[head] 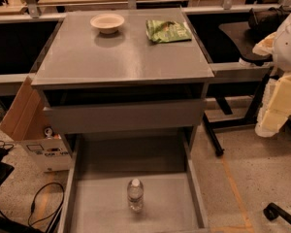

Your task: Pick water bottle from middle drawer and place on counter

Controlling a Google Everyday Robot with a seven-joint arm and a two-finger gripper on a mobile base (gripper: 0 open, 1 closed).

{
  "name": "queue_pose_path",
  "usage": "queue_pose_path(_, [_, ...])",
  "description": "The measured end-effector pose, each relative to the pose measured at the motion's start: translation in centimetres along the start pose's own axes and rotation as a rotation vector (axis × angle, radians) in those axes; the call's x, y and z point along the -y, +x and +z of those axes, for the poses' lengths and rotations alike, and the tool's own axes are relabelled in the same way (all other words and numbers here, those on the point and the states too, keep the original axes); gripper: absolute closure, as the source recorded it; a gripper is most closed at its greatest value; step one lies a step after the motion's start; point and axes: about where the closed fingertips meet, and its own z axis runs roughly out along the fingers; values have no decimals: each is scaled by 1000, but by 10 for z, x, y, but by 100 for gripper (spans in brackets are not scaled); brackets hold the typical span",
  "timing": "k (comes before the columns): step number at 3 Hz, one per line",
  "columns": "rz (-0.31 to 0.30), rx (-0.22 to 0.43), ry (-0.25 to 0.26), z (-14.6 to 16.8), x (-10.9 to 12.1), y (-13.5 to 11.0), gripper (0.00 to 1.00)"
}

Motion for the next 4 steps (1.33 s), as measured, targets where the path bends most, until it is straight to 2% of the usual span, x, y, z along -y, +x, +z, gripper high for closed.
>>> queue_pose_path(1, [0, 0, 0, 0, 0, 0, 0])
queue_pose_path(2, [8, 62, 14, 13, -2, 4, 0])
queue_pose_path(4, [57, 335, 47, 71, -15, 23, 0])
